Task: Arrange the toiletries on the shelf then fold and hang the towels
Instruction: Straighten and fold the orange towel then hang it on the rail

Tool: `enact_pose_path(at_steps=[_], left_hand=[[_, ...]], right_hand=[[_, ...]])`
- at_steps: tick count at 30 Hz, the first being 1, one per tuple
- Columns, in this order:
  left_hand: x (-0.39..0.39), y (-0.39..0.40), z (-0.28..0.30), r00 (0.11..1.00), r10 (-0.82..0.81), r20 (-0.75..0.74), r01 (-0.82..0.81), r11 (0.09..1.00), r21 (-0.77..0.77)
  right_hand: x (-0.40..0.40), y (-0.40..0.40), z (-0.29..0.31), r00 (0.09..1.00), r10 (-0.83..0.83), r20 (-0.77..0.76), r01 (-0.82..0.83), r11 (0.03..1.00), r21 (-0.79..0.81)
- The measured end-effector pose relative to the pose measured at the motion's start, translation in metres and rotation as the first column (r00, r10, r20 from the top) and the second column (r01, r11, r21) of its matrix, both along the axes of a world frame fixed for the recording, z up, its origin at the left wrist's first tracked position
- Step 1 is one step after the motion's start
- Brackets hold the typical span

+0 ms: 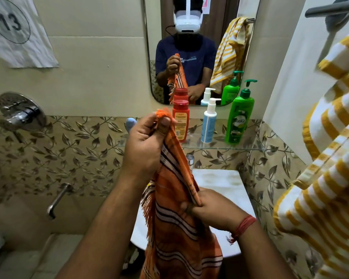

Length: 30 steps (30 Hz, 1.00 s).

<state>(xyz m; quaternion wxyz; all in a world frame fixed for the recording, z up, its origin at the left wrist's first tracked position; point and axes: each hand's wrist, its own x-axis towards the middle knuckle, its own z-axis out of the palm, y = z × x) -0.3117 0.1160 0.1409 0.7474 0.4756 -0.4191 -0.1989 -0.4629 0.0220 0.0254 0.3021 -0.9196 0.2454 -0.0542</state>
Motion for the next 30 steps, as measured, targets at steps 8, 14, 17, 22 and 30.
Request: enact_pose_path(at_steps=[8, 14, 17, 22, 30], left_hand=[[0.033, 0.006, -0.001, 0.956, 0.258, -0.141, -0.267, 0.962, -0.055], [0.037, 0.003, -0.001, 0.945, 0.279, -0.169, -0.291, 0.956, -0.046], [0.040, 0.003, -0.002, 0.939, 0.305, -0.162, -0.315, 0.948, -0.039], [0.045, 0.002, -0.005, 0.915, 0.368, -0.164, -0.376, 0.926, -0.024], [0.048, -0.001, -0.005, 0.872, 0.455, -0.183, -0.463, 0.886, -0.002]], right_hand=[[-0.033, -0.021, -0.006, 0.981, 0.078, 0.179, -0.076, 0.997, -0.017], [-0.027, -0.010, -0.024, 0.937, 0.056, 0.344, -0.108, 0.985, 0.135], [-0.029, -0.013, -0.028, 0.872, -0.088, 0.482, -0.014, 0.979, 0.203], [-0.039, -0.017, -0.022, 0.886, -0.016, 0.464, 0.037, 0.999, -0.036], [-0.048, -0.005, -0.031, 0.812, -0.097, 0.576, -0.257, 0.826, 0.502]])
